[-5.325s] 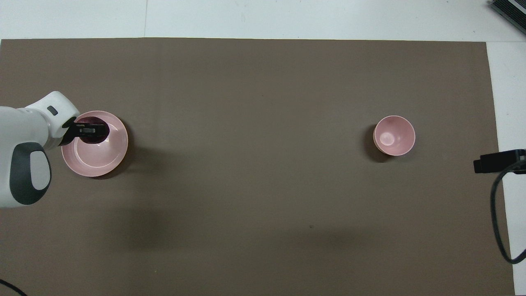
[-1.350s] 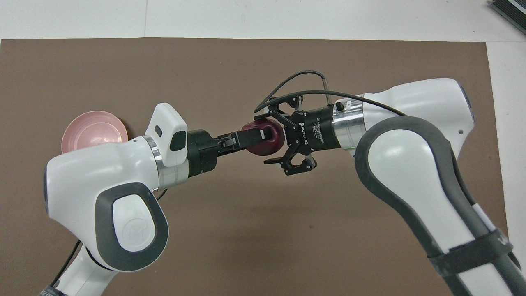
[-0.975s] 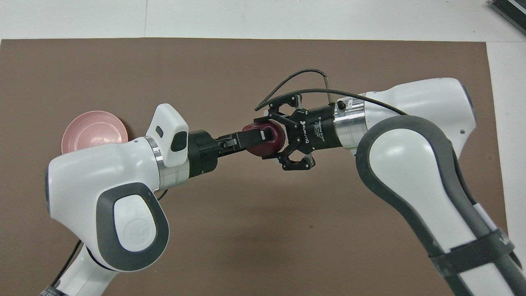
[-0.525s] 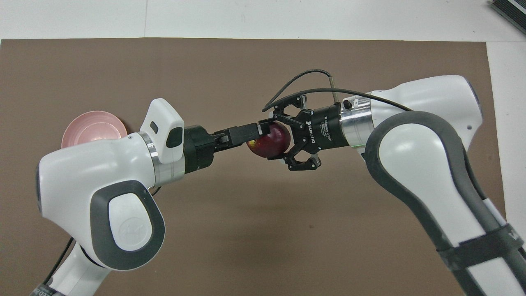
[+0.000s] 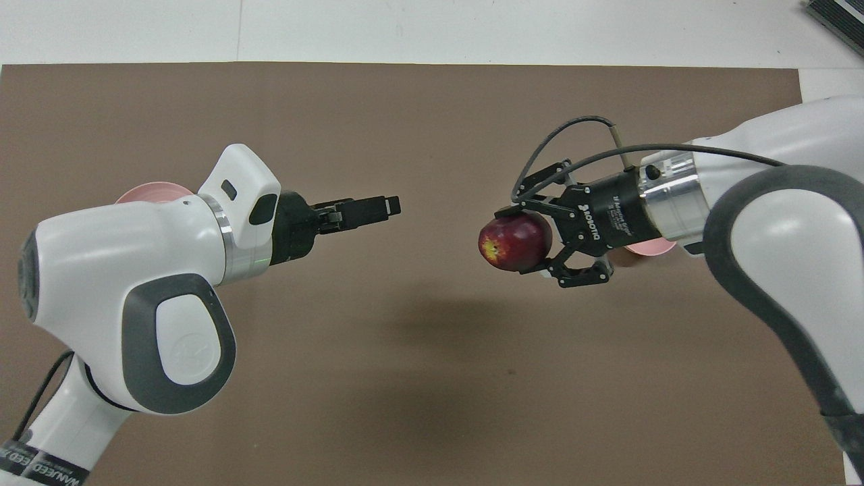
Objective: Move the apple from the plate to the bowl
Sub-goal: 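Open the left gripper while the right gripper pulls the apple away, then carry the apple over the pink bowl while the left gripper retracts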
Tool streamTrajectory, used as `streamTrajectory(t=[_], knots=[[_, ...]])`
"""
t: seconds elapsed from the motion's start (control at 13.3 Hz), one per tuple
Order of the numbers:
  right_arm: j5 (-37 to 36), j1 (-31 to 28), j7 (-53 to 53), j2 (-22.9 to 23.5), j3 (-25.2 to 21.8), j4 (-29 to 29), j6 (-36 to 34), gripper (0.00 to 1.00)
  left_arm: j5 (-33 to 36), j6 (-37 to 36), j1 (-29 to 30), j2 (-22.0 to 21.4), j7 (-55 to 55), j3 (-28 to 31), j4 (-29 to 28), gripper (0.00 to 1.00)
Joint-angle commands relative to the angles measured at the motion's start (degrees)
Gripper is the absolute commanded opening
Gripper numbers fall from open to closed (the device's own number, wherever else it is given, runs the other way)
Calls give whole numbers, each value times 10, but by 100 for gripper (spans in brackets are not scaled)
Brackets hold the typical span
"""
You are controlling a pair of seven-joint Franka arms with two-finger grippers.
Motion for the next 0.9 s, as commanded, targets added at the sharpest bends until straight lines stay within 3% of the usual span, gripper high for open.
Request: streamTrajectory(t=[0.0, 0.22, 0.38, 0.53, 0.82], knots=[[-80, -47, -71, -43, 3, 0, -53, 0, 156, -42, 14, 14, -83, -1, 28, 100], [-127, -104, -169, -44, 3, 22, -82, 0, 326, -162, 41, 51, -108, -1, 102, 100], [-249, -99, -287, -43, 4, 19, -54, 0, 400, -207, 47, 55, -107, -2, 119, 100], [-314, -97, -360, -32, 5, 15, -15, 0, 413, -226, 52, 55, -107, 5, 120, 100], [-370, -98, -474, 38, 5, 6, 76, 0, 432, -257, 93, 54, -106, 4, 116, 100]])
